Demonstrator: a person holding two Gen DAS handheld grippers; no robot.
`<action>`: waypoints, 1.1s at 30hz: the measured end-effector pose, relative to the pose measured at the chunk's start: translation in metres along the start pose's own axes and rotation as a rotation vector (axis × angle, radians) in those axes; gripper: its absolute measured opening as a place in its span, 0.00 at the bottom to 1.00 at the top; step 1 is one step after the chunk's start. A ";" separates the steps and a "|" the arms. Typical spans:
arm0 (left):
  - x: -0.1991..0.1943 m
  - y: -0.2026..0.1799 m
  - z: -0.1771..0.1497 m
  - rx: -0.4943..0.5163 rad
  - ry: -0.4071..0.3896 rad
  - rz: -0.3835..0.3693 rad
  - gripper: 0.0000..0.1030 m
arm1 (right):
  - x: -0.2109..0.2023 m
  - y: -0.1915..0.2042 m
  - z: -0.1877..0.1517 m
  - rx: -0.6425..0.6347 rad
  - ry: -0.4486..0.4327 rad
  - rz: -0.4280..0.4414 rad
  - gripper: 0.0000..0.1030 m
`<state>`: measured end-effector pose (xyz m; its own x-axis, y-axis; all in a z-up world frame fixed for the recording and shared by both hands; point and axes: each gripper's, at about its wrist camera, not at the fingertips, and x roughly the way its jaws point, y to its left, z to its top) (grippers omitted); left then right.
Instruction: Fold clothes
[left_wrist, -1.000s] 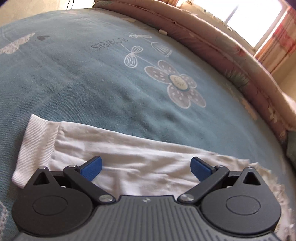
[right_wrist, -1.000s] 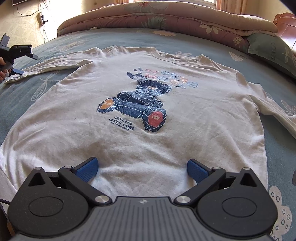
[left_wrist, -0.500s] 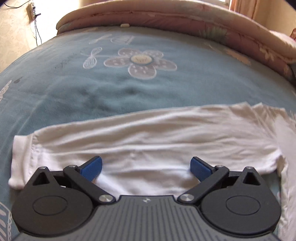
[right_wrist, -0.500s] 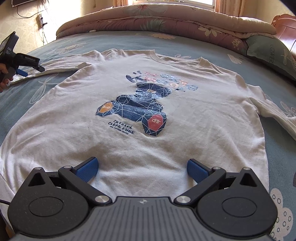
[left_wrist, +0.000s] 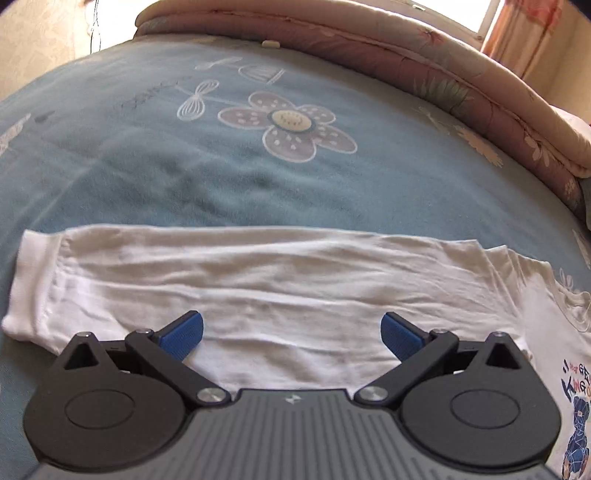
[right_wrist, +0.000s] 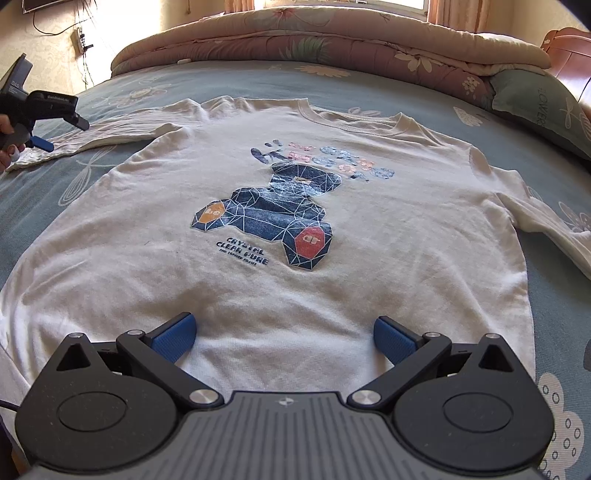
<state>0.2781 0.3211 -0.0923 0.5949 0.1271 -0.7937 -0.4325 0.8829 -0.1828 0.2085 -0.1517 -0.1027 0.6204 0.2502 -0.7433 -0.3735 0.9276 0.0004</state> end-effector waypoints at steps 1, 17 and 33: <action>-0.002 -0.003 -0.007 0.037 0.001 0.007 0.99 | 0.000 0.000 0.000 0.000 0.000 0.000 1.00; 0.021 -0.104 -0.010 0.260 0.048 0.005 0.99 | 0.000 -0.002 -0.001 0.019 -0.001 0.003 1.00; -0.125 -0.208 -0.027 0.344 0.018 -0.313 0.99 | -0.003 -0.002 -0.006 0.048 -0.031 -0.007 1.00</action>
<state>0.2758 0.1093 0.0294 0.6478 -0.1742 -0.7416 0.0177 0.9767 -0.2139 0.2032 -0.1559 -0.1050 0.6443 0.2518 -0.7221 -0.3363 0.9413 0.0282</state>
